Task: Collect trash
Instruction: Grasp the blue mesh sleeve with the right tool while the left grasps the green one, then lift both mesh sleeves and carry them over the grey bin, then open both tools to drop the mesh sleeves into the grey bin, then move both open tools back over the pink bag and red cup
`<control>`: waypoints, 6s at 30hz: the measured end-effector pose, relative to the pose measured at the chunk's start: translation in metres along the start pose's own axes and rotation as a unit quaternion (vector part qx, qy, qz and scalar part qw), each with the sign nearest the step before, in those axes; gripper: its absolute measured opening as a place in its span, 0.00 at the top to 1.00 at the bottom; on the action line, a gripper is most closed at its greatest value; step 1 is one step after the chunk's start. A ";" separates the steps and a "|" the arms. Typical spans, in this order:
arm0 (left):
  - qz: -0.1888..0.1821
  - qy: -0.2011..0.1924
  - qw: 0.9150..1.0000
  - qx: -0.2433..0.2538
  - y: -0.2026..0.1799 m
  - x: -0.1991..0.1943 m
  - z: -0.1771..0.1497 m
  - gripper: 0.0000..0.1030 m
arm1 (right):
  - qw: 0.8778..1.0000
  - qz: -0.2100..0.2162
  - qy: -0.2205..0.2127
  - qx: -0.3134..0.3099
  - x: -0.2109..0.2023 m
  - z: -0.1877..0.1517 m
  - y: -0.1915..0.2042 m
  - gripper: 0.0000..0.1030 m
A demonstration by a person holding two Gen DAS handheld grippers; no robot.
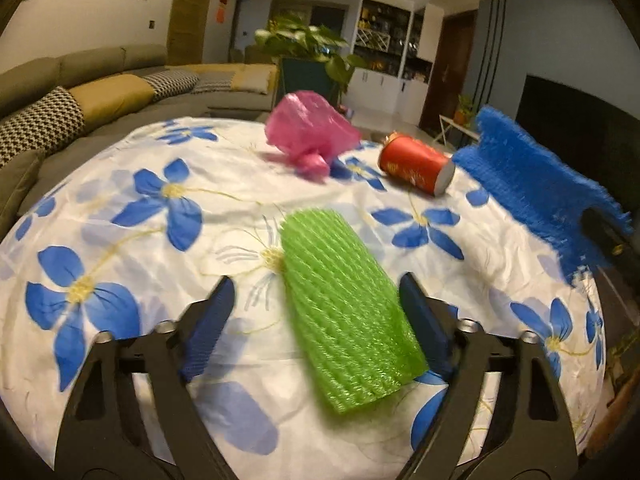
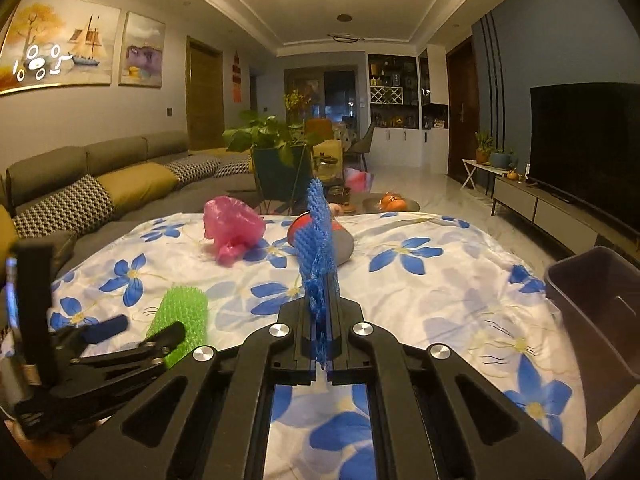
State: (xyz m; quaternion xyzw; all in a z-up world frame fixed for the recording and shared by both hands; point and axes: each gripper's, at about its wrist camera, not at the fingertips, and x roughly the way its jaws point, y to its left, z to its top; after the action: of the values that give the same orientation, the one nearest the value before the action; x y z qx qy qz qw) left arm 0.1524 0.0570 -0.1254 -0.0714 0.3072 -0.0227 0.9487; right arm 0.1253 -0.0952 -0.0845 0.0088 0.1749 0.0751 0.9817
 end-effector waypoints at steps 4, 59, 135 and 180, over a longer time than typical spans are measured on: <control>-0.018 0.027 0.999 -0.008 0.003 0.008 -0.005 0.66 | 1.000 -0.001 -0.003 0.002 -0.007 -0.001 -0.006 0.96; -0.091 -0.132 0.981 0.114 -0.141 -0.080 0.066 0.87 | 0.985 -0.147 -0.087 0.013 -0.096 0.028 -0.118 0.96; -0.338 -0.096 0.902 0.251 -0.390 0.000 0.032 0.85 | 0.950 -0.285 -0.090 0.092 -0.113 0.004 -0.249 0.96; -0.023 -0.132 0.984 0.114 -0.118 0.005 0.068 0.13 | 0.969 -0.212 -0.095 0.080 -0.086 0.005 -0.176 0.19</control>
State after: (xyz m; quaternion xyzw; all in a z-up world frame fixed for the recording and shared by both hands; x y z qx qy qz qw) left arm 0.1963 -0.0514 -0.0561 0.0274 0.1726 -0.0697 0.9822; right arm 0.0723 -0.2821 -0.0581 0.0568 0.0839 -0.1498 0.9835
